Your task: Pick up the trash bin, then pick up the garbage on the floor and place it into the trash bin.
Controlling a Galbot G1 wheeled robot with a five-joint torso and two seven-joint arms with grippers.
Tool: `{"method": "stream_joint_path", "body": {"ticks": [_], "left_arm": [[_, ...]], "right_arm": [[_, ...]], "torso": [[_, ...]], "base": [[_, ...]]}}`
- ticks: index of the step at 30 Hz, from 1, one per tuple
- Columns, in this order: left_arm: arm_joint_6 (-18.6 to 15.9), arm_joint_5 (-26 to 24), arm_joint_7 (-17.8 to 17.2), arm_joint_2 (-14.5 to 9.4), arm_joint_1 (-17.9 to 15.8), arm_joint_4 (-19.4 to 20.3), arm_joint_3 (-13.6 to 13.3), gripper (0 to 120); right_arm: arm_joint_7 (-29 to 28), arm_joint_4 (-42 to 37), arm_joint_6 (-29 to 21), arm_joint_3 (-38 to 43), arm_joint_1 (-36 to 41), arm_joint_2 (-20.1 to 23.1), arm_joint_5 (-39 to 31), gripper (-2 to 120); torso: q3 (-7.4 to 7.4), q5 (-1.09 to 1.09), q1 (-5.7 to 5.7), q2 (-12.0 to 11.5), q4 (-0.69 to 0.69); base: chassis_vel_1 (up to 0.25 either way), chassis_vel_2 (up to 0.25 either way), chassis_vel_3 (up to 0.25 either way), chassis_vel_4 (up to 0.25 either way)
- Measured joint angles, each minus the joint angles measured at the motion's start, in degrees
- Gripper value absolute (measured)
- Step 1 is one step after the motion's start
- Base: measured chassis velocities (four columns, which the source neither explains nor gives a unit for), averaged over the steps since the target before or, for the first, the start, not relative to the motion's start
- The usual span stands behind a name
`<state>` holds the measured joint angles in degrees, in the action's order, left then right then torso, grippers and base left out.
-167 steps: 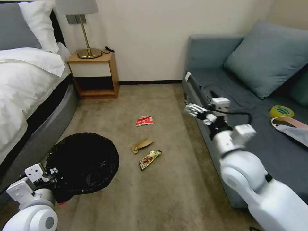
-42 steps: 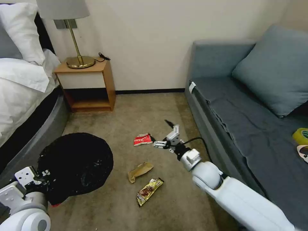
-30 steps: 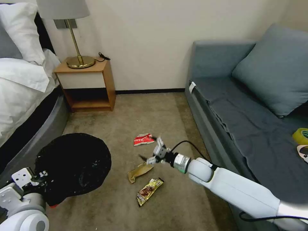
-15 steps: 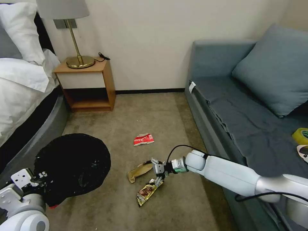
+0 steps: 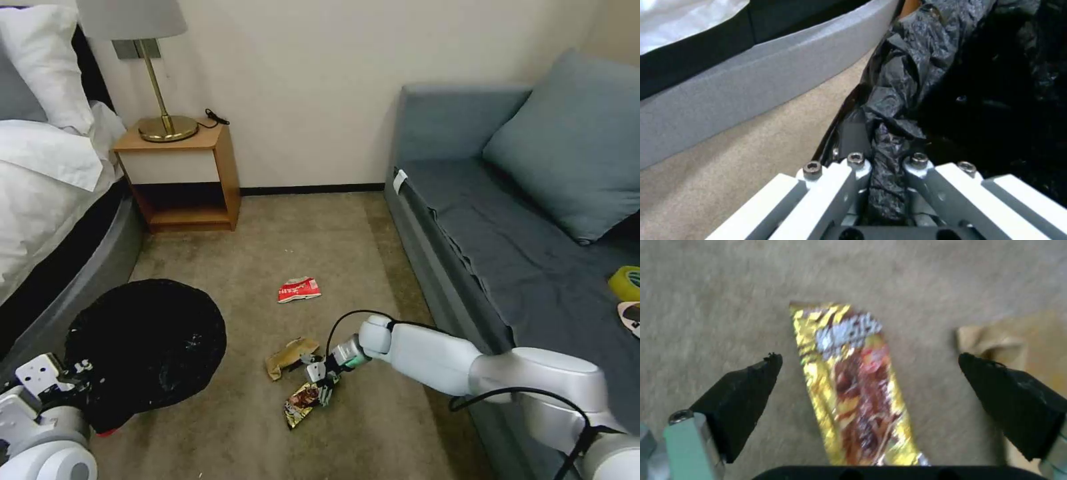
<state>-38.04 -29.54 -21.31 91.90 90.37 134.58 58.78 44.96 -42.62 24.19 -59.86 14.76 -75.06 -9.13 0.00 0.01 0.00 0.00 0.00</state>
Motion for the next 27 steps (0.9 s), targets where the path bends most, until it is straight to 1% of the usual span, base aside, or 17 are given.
{"method": "stream_joint_path", "body": {"ticks": [9,16,19,24,25,26,27], "left_arm": [[0.3,-0.1,0.2,0.2,0.0,-0.4,0.2,3],[0.3,-0.1,0.2,0.1,-0.1,-0.6,0.1,3],[0.3,-0.1,0.2,0.1,-0.1,-0.7,0.0,3],[0.4,0.0,0.2,0.1,-0.2,-0.9,-0.3,3],[0.4,0.0,0.2,0.1,-0.2,-0.9,-0.3,3],[0.4,0.1,0.2,0.1,-0.2,-1.0,-0.3,3],[0.4,0.1,0.2,0.1,-0.2,-1.0,-0.4,3]], "right_arm": [[0.5,5.7,1.9,1.1,1.2,-2.0,2.0,100],[-0.2,7.5,2.5,2.3,1.5,-2.7,2.6,99],[-0.6,7.8,2.6,2.5,1.6,-2.8,2.7,98],[-1.8,8.4,2.8,3.0,1.8,-3.1,2.9,89],[-1.8,8.4,2.8,3.0,1.8,-3.1,2.9,89],[-2.1,8.6,2.9,3.1,2.0,-3.2,3.0,83],[-2.3,8.8,2.9,3.3,2.1,-3.4,3.0,81]], "torso": [[0.00,-0.01,0.00,0.0,0.00],[0.00,-0.01,0.00,0.0,0.00],[0.00,-0.01,0.00,0.0,0.00],[0.00,-0.01,0.00,0.0,0.00],[0.00,-0.01,0.00,0.0,0.00],[0.00,-0.01,0.00,0.0,0.00],[0.00,-0.01,0.00,0.0,0.00]], "base": [[0.000,0.000,0.000,0.000],[0.000,0.000,0.000,0.000],[0.000,0.000,0.000,0.000],[0.000,0.000,0.000,0.000],[0.000,0.000,0.000,0.000],[0.000,0.000,0.000,0.000],[0.000,0.000,0.000,0.000]]}}
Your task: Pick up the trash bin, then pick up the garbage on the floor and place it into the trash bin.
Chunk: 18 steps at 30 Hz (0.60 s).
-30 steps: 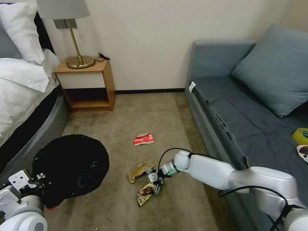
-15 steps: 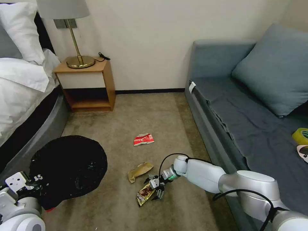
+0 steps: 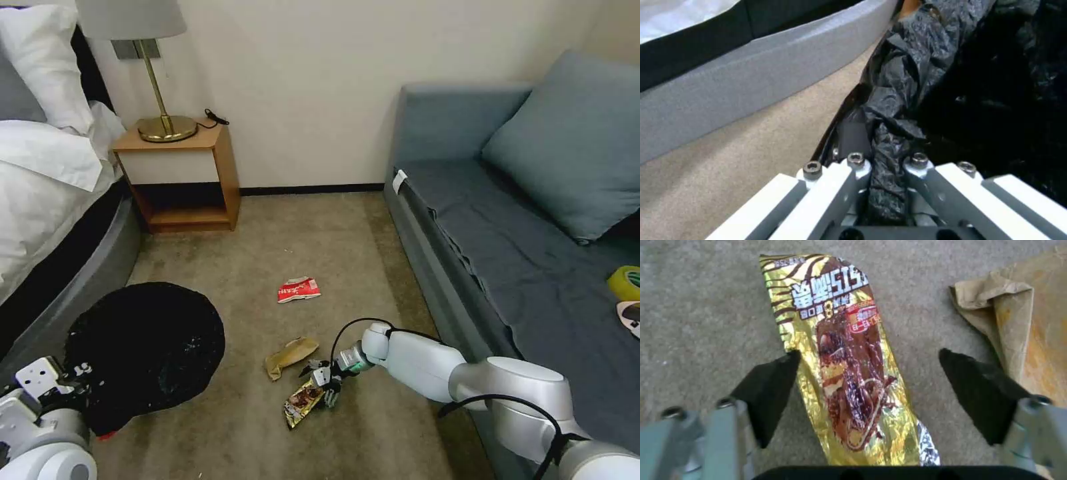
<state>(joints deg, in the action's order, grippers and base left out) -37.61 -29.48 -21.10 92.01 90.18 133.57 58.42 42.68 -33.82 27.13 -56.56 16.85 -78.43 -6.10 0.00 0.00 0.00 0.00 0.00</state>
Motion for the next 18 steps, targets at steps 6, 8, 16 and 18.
{"method": "stream_joint_path", "body": {"ticks": [6,8,16,18], "left_arm": [[0.1,0.1,0.1,0.0,0.0,-0.1,-0.1,3],[0.1,0.1,0.1,0.0,0.0,-0.1,-0.1,3],[0.1,0.2,0.1,0.0,-0.1,-0.1,-0.4,3],[0.1,0.3,0.1,0.0,-0.1,-0.1,-0.5,3]], "right_arm": [[-0.5,0.6,0.5,0.6,0.3,-0.4,0.3,64],[-0.3,0.5,0.7,0.6,0.3,-0.4,0.4,60],[0.0,0.0,1.0,0.4,-0.1,0.8,0.7,75],[0.0,0.1,1.1,0.4,-0.1,0.9,0.8,78]], "torso": [[0.00,0.00,0.00,0.0,0.00],[0.00,0.00,0.00,0.0,0.00],[0.00,0.00,0.00,0.0,0.00],[0.00,0.00,0.00,0.0,0.00]], "base": [[0.000,0.000,0.000,0.000],[0.000,0.000,0.000,0.000],[0.000,0.000,0.000,0.000],[0.000,0.000,0.000,0.000]]}}
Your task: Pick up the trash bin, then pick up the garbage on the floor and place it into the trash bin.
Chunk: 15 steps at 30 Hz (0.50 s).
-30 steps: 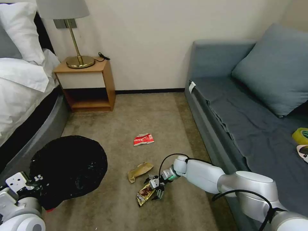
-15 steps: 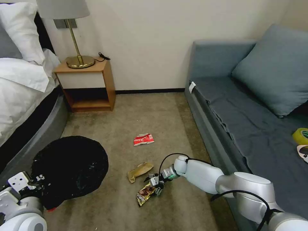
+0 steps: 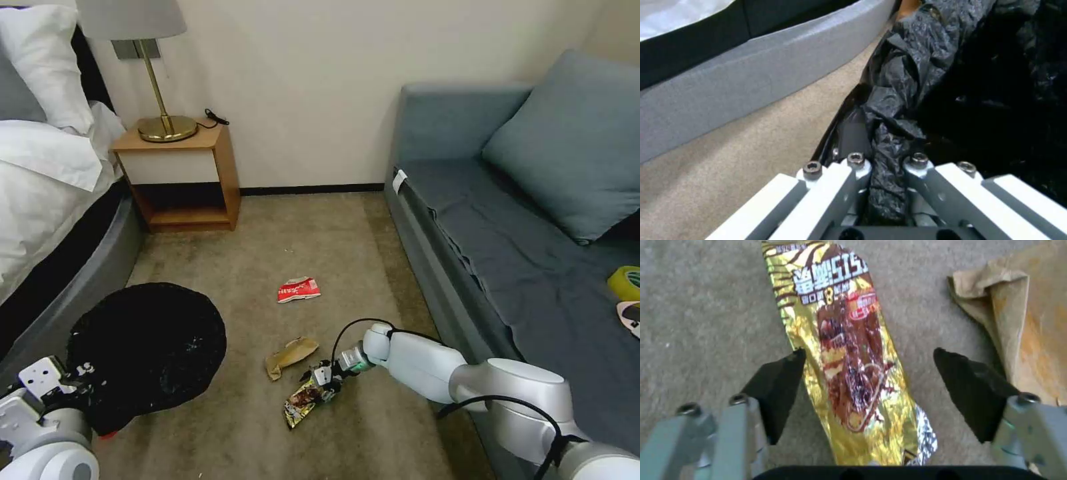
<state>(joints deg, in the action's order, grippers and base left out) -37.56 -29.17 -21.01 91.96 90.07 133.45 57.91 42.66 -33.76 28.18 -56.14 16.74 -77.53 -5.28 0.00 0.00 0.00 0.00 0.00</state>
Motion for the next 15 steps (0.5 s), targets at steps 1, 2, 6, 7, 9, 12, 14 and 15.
{"method": "stream_joint_path", "body": {"ticks": [1,2,6,7,9,12,14,15], "left_arm": [[0.0,0.0,0.0,0.0,0.0,0.0,-0.1,3],[0.0,0.1,0.0,0.0,0.0,0.0,-0.2,3],[0.0,0.2,0.0,0.0,0.0,0.0,-0.3,3],[0.0,0.2,0.0,0.0,0.0,0.0,-0.3,3],[0.0,0.2,0.0,0.0,0.0,0.0,-0.3,3],[0.1,0.3,0.0,0.1,0.1,0.0,-0.3,3],[0.2,0.4,0.0,0.1,0.1,-0.1,-0.4,3],[0.2,0.4,0.0,0.1,0.1,-0.1,-0.4,3]], "right_arm": [[0.0,0.1,0.0,0.0,0.0,0.0,0.1,80],[0.0,0.6,0.0,0.2,0.0,-0.1,0.4,83],[0.0,2.0,0.1,1.3,0.1,-0.8,1.5,84],[0.0,2.6,0.2,1.7,0.2,-1.0,1.9,84],[0.1,2.9,0.4,2.1,0.2,-1.2,2.2,83],[0.4,3.2,0.7,2.6,0.2,-1.3,2.6,81],[0.4,3.2,0.7,2.7,0.2,-1.2,2.7,80],[0.5,3.2,0.7,2.7,0.2,-1.2,2.8,80]], "torso": [[0.00,0.00,0.00,0.0,0.00],[0.00,0.00,0.00,0.0,0.00],[0.00,0.00,0.00,0.0,0.00],[0.00,0.00,0.00,0.0,0.00],[0.00,0.00,0.00,0.0,0.00],[0.00,0.00,0.00,0.0,0.00],[0.00,0.00,0.00,0.0,0.00],[0.00,0.00,0.00,0.0,0.00]], "base": [[0.000,0.000,0.000,0.000],[0.000,0.000,0.000,0.000],[0.000,0.000,0.000,0.000],[0.000,0.000,0.000,0.000],[0.000,0.000,0.000,0.000],[0.000,0.000,0.000,0.000],[0.000,0.000,0.000,0.000],[0.000,0.000,0.000,0.000]]}}
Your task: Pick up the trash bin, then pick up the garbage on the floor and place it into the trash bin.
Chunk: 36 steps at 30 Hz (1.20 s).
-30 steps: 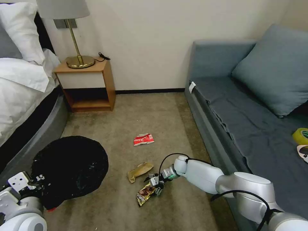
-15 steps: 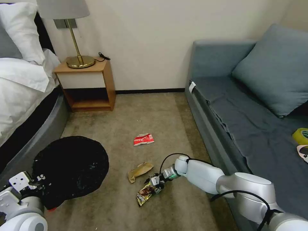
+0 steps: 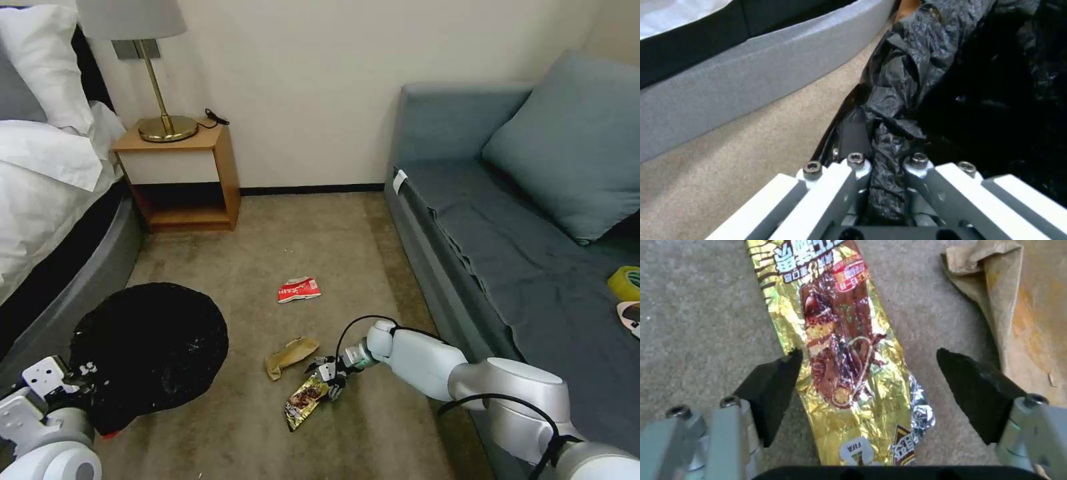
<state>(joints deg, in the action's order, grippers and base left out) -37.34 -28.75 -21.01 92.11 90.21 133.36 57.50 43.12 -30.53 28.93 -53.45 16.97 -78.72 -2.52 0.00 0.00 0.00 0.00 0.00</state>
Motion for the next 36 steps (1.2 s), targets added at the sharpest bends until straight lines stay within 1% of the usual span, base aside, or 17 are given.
{"method": "stream_joint_path", "body": {"ticks": [16,18,19,21,22,23,25,26,27,30,31,32,35,36], "left_arm": [[0.4,0.2,0.1,0.0,0.2,-0.2,-0.1,3],[0.4,0.2,0.1,0.0,0.2,-0.2,-0.1,3],[0.5,0.2,0.1,0.0,0.2,-0.2,0.0,3],[0.5,0.2,0.1,0.0,0.2,-0.2,0.0,3],[0.5,0.2,0.1,0.0,0.2,-0.2,0.0,3],[0.5,0.2,0.1,0.0,0.1,-0.2,0.0,3],[0.5,0.2,0.1,0.0,0.1,-0.2,0.0,3],[0.5,0.2,0.1,0.0,0.1,-0.2,0.0,3],[0.5,0.3,0.1,0.0,0.1,-0.2,-0.1,3],[0.5,0.4,0.1,0.0,-0.1,-0.3,-0.3,3],[0.5,0.4,0.1,0.0,-0.2,-0.3,-0.3,3],[0.5,0.4,0.1,0.0,-0.2,-0.3,-0.3,3],[0.5,0.5,0.1,0.0,-0.2,-0.5,-0.3,3],[0.5,0.5,0.1,0.0,-0.2,-0.5,-0.3,3]], "right_arm": [[-0.1,3.4,0.3,1.8,1.4,-1.5,1.7,80],[-0.1,3.4,0.4,1.8,1.4,-1.5,1.7,78],[-0.1,3.4,0.5,1.8,1.4,-1.5,1.7,74],[-0.1,3.4,0.6,1.8,1.4,-1.5,1.7,72],[-0.1,3.4,0.6,1.8,1.4,-1.5,1.7,67],[0.0,3.4,0.6,1.8,1.4,-1.5,1.7,59],[0.0,3.4,0.7,1.8,1.5,-1.5,1.6,50],[0.0,3.4,0.7,1.8,1.5,-1.5,1.6,50],[0.0,3.4,0.8,1.8,1.5,-1.4,1.6,47],[0.0,3.2,1.0,1.9,1.5,-1.2,1.5,34],[0.1,3.1,1.0,1.9,1.5,-1.1,1.5,27],[0.1,3.1,1.0,1.9,1.5,-1.1,1.5,27],[0.5,2.8,1.3,1.9,1.5,-0.8,1.1,13],[0.5,2.8,1.3,1.9,1.5,-0.8,1.1,13]], "torso": [[0.00,0.00,0.00,0.0,0.00],[0.00,0.00,0.00,0.0,0.00],[0.00,0.00,0.00,0.0,0.00],[0.00,0.00,0.00,0.0,0.00],[0.00,0.00,0.00,0.0,0.00],[0.00,0.00,0.00,0.0,0.00],[0.00,0.00,0.00,0.0,0.00],[0.00,0.00,0.00,0.0,0.00],[0.00,0.00,0.00,0.0,0.00],[0.00,0.00,0.00,0.0,0.00],[0.00,0.00,0.00,0.0,0.00],[0.00,0.00,0.00,0.0,0.00],[0.00,0.00,0.00,0.0,0.00],[0.00,0.00,0.00,0.0,0.00]], "base": [[0.000,0.000,0.000,0.000],[0.000,0.000,0.000,0.000],[0.000,0.000,0.000,0.000],[0.000,0.000,0.000,0.000],[0.000,0.000,0.000,0.000],[0.000,0.000,0.000,0.000],[0.000,0.000,0.000,0.000],[0.000,0.000,0.000,0.000],[0.000,0.000,0.000,0.000],[0.000,0.000,0.000,0.000],[0.000,0.000,0.000,0.000],[0.000,0.000,0.000,0.000],[0.000,0.000,0.000,0.000],[0.000,0.000,0.000,0.000]]}}
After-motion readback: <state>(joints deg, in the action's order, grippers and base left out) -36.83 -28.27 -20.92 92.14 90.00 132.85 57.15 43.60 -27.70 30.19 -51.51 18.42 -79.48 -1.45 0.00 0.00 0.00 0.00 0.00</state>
